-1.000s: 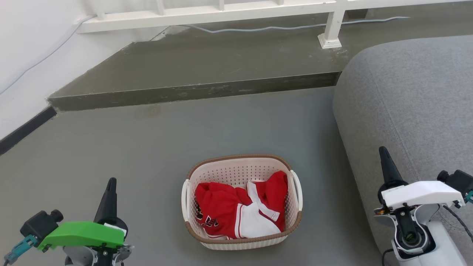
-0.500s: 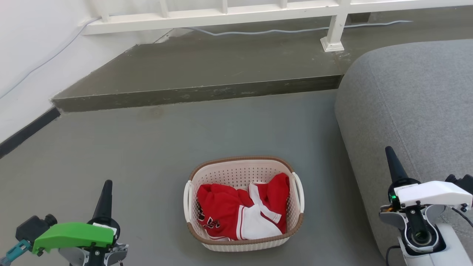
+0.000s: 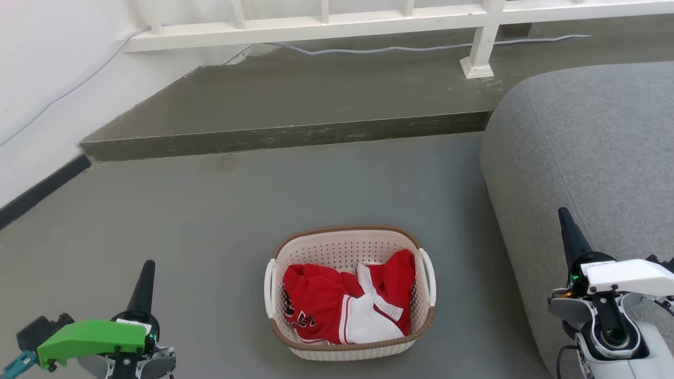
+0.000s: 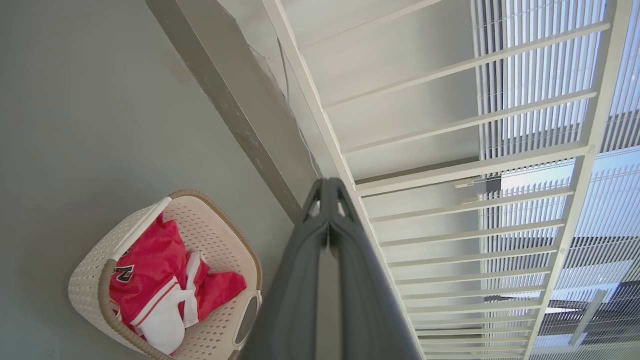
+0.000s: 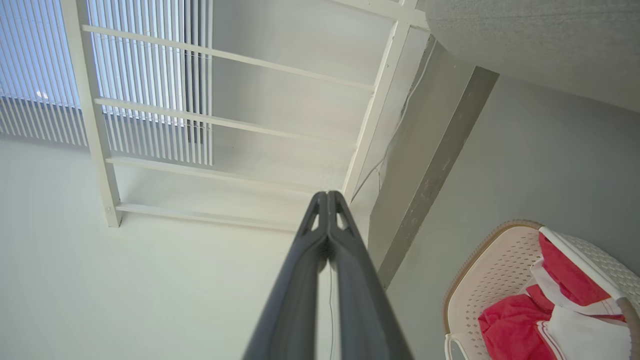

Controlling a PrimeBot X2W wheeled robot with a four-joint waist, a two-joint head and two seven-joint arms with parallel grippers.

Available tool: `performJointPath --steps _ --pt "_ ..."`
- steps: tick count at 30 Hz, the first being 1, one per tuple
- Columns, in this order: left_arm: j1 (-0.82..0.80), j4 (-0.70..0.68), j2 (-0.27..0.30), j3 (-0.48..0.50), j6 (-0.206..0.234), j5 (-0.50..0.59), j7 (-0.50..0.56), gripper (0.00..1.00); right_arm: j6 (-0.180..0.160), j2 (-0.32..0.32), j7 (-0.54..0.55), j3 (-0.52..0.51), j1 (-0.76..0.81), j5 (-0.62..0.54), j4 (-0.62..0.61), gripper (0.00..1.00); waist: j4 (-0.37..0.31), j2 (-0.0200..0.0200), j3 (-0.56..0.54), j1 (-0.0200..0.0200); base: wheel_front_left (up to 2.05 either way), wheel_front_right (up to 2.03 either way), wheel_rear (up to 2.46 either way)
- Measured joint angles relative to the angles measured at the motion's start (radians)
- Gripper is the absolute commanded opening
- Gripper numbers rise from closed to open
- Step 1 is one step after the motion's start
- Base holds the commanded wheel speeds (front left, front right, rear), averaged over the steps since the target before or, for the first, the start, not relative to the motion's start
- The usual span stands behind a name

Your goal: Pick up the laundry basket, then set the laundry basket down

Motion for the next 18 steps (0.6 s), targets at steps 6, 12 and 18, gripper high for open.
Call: performJointPath --steps 6,12,18 --pt "-0.001 0.005 0.001 0.011 0.000 -0.063 0.012 0.00 0.007 -0.001 0.018 -0.018 0.000 0.068 0.000 0.00 0.004 0.0000 -0.004 0.0000 0.00 0.00 0.00" --pt "-0.002 0.009 0.003 0.023 0.000 -0.128 0.030 0.00 0.009 -0.001 0.033 -0.032 0.000 0.137 0.000 0.00 0.008 0.0000 -0.008 0.0000 0.00 0.00 0.00" --pt "-0.009 0.017 0.003 0.030 0.000 -0.191 0.048 0.00 0.017 -0.002 0.052 -0.049 0.000 0.207 0.000 0.00 0.012 0.0000 -0.012 0.0000 0.00 0.00 0.00"
